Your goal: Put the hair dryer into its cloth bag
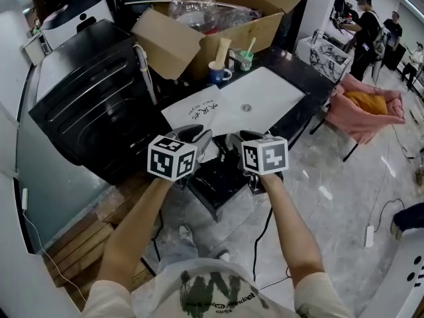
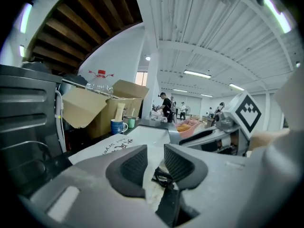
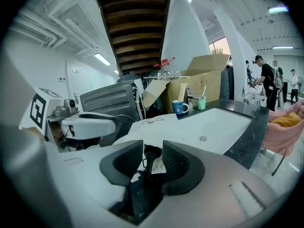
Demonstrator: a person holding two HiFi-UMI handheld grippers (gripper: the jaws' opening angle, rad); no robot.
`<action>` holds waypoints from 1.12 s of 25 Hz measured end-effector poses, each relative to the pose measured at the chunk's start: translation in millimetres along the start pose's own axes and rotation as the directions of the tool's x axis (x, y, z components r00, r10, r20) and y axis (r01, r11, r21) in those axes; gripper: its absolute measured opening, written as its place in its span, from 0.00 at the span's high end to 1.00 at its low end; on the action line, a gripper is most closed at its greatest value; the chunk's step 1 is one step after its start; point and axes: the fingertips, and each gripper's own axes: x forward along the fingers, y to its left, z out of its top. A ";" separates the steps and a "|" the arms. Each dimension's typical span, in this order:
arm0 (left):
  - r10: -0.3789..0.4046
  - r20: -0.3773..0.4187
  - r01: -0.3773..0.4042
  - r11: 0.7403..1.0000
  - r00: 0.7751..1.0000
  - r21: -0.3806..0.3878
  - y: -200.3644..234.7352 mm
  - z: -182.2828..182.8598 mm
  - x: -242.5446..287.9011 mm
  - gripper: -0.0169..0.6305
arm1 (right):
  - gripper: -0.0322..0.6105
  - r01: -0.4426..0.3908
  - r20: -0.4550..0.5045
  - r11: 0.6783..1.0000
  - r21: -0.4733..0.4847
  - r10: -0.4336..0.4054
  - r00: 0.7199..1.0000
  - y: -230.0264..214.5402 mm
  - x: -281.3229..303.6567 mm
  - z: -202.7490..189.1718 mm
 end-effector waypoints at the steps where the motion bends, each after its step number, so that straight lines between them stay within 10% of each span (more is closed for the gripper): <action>1: 0.012 0.003 -0.012 1.000 1.000 0.007 -0.4 1.3 -4.3 0.80 | 0.75 -0.002 0.011 1.000 -0.005 0.002 1.000 0.6 -4.2 2.2; 28: 0.278 0.085 -0.279 0.960 0.957 -0.001 11.5 18.8 -79.3 0.95 | 0.95 0.034 0.240 0.991 -0.129 -0.002 0.971 20.3 -70.9 41.7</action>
